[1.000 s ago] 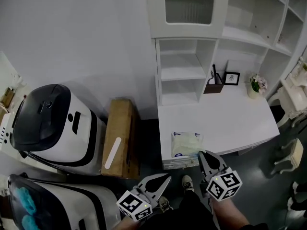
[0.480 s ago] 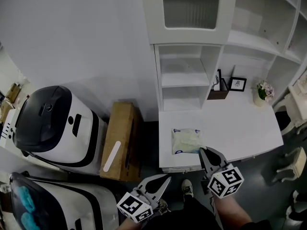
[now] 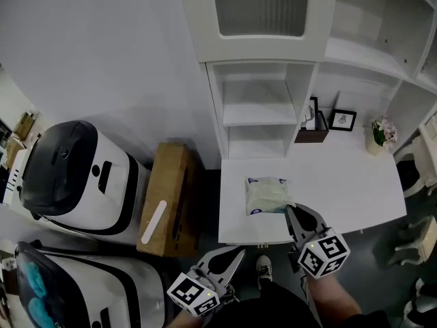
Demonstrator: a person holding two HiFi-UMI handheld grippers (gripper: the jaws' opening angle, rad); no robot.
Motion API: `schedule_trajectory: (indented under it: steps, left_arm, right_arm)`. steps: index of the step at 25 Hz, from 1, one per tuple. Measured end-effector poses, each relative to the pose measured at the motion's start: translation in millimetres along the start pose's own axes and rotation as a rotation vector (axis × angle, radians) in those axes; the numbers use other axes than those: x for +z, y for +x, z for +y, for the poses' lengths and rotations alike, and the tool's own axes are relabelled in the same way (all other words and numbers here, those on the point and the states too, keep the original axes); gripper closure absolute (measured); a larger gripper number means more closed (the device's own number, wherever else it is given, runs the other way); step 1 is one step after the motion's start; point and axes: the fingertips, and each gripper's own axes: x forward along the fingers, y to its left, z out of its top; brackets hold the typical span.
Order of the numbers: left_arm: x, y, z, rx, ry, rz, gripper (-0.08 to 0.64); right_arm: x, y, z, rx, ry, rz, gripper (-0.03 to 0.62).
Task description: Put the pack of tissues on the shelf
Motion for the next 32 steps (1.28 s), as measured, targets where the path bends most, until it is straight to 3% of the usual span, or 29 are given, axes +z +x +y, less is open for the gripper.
schedule_trajectory:
  steps: [24, 32]
  left_arm:
    - [28, 91, -2, 0.107, 0.024, -0.041, 0.555]
    - [41, 114, 4, 0.108, 0.095, -0.002, 0.555]
  right_arm:
    - [52, 51, -72, 0.147, -0.006, -0.033, 0.584]
    - [70, 64, -88, 0.148, 0.020, -0.061, 0.584]
